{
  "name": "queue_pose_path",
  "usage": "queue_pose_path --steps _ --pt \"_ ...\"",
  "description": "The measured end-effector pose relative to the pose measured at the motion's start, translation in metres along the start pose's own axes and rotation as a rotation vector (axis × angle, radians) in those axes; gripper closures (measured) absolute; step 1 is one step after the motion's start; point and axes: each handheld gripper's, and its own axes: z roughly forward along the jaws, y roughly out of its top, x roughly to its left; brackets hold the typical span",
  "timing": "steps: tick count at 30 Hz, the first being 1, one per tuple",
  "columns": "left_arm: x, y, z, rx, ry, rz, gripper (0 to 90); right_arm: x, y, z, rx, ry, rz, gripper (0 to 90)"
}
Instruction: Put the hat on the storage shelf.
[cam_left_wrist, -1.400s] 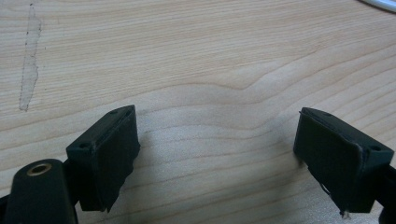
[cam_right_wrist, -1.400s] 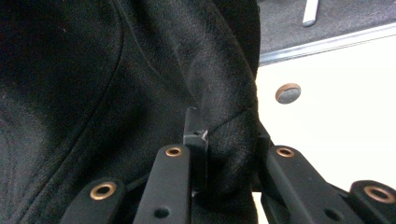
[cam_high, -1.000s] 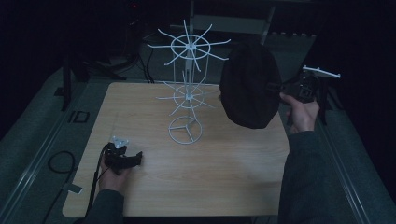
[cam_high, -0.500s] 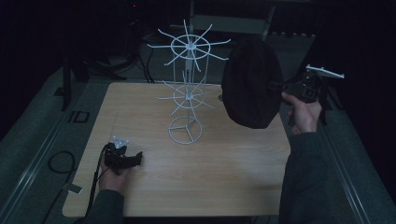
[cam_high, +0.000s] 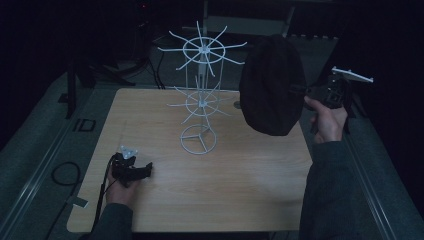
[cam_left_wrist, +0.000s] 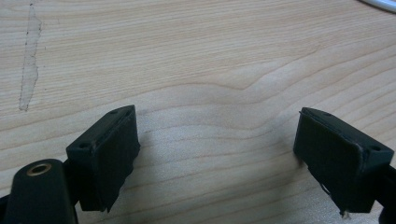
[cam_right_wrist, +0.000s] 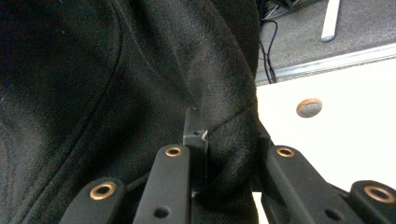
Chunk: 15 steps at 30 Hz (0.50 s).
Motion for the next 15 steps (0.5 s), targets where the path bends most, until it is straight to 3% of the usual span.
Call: queue_pose_path --steps 15 --pt "0.0 0.0 0.0 0.0 0.0 0.0 14.5 0.0055 0.0 -0.0056 -0.019 0.028 0.001 77.3"
